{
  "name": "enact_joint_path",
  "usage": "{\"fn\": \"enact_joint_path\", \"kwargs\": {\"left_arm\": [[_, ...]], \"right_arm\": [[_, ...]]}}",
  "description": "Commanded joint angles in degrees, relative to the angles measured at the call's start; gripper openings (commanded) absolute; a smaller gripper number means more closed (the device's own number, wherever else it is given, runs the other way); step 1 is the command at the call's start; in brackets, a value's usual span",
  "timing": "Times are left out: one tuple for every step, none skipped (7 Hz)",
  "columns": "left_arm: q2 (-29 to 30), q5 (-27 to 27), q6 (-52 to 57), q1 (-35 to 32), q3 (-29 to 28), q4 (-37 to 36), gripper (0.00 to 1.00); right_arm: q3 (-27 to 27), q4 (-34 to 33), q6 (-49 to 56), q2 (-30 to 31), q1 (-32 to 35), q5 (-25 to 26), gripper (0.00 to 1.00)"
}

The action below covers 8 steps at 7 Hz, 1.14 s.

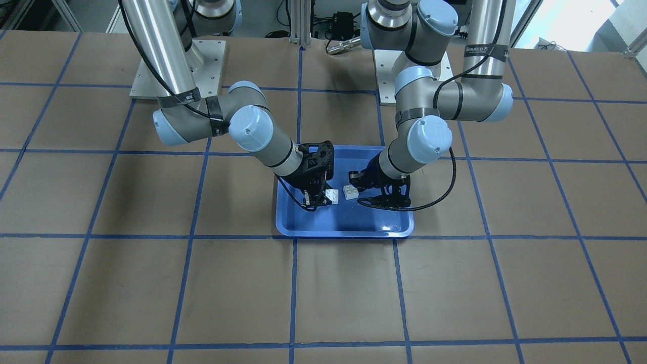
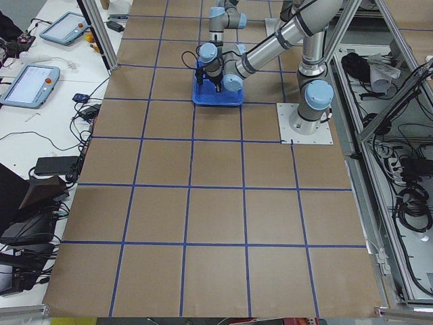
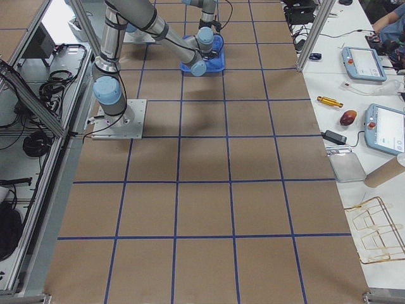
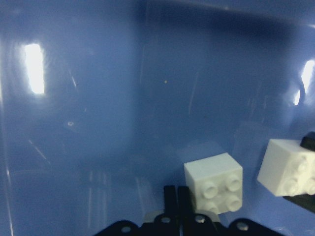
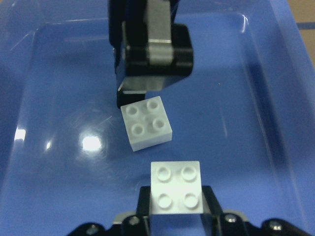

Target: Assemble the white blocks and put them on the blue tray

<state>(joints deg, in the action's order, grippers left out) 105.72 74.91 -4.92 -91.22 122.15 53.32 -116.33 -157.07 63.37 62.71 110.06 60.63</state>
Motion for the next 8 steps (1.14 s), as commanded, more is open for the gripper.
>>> {"fn": "enact_joint_path", "kwargs": {"left_arm": [[0.01, 0.06, 0.00, -0.01, 0.37, -0.32, 0.15], [0.01, 0.14, 0.00, -0.01, 0.37, -0.41, 0.15], [0.01, 0.06, 0.00, -0.01, 0.37, -0.41, 0.15], [0.10, -0.03, 2.00, -0.01, 0.28, -0.58, 0.15], [0.10, 0.05, 3.59, 0.08, 0.11, -0.76, 0.15], [0.19, 0.06, 3.34, 0.00, 0.19, -0.76, 0.15], [0.28, 0.06, 3.34, -0.01, 0.19, -0.76, 0.15], [0.28, 0.06, 3.34, -0.01, 0.19, -0.76, 0.15]], "right_arm": [[0.49, 0.09, -0.17, -0.13, 0.06, -0.16, 0.00], [0.49, 0.18, -0.17, -0.13, 0.06, -0.24, 0.00], [0.49, 0.44, -0.26, -0.30, 0.06, -0.42, 0.00], [0.49, 0.18, -0.26, -0.91, 0.06, -0.42, 0.00], [0.49, 0.01, -0.26, -1.53, 0.59, -0.42, 0.00], [0.49, 0.09, -0.35, -1.53, 1.37, -0.07, 0.00], [0.49, 0.09, -1.74, -1.53, 1.64, -0.07, 0.00], [0.49, 0.01, -2.28, -1.53, 1.65, -0.07, 0.01]]}}
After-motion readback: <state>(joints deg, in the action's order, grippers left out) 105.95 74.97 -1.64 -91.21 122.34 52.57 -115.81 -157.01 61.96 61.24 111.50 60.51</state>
